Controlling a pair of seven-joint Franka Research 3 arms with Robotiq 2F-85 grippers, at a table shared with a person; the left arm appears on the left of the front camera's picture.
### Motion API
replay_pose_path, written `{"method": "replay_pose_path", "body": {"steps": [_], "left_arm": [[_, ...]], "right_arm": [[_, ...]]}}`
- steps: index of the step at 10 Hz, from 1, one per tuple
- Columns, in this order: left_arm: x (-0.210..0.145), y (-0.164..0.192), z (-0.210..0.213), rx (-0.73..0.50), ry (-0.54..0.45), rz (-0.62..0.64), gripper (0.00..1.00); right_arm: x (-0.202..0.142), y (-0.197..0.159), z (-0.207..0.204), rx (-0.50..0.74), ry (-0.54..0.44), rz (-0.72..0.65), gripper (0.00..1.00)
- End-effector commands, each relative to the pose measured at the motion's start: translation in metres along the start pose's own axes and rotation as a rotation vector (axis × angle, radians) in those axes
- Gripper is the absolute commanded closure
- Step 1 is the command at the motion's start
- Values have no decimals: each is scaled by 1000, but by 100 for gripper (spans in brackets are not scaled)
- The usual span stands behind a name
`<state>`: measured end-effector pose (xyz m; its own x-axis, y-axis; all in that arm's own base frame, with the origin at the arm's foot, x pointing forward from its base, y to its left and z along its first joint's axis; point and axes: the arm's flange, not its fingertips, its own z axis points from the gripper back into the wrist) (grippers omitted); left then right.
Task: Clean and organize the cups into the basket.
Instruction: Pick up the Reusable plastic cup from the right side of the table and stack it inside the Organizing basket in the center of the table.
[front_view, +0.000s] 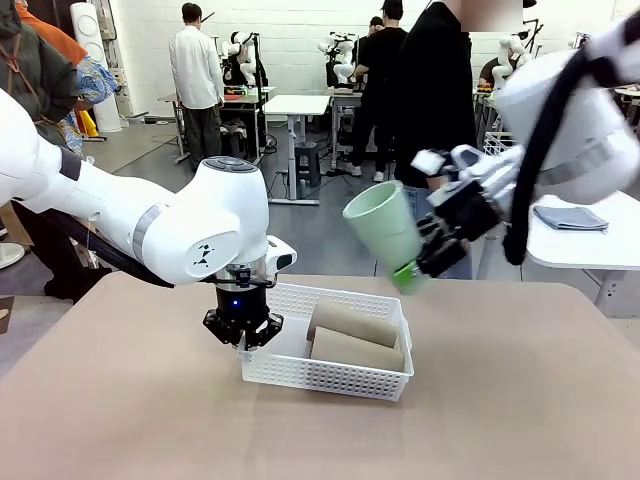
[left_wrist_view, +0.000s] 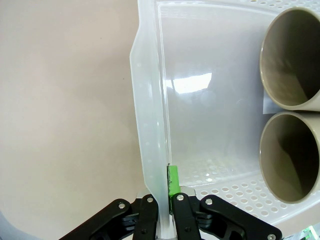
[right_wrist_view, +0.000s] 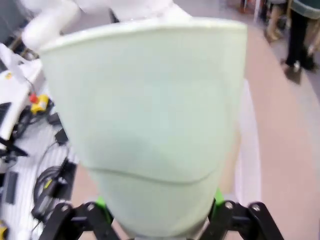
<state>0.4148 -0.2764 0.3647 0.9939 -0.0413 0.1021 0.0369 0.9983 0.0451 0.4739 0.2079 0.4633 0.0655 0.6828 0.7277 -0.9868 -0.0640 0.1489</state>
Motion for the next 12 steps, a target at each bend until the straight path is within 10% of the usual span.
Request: {"method": "replay_pose_path", "body": {"steps": [1, 4, 12], "left_arm": [[0, -2, 1, 6, -9, 3, 100], [0, -2, 1, 6, -9, 3, 100], [0, -2, 1, 6, -9, 3, 100]], "right_arm": [[1, -39, -32, 26, 219, -69, 20], [-6, -62, -73, 52, 377, -53, 20], [-26, -49, -96, 170, 421, 93, 20]]}}
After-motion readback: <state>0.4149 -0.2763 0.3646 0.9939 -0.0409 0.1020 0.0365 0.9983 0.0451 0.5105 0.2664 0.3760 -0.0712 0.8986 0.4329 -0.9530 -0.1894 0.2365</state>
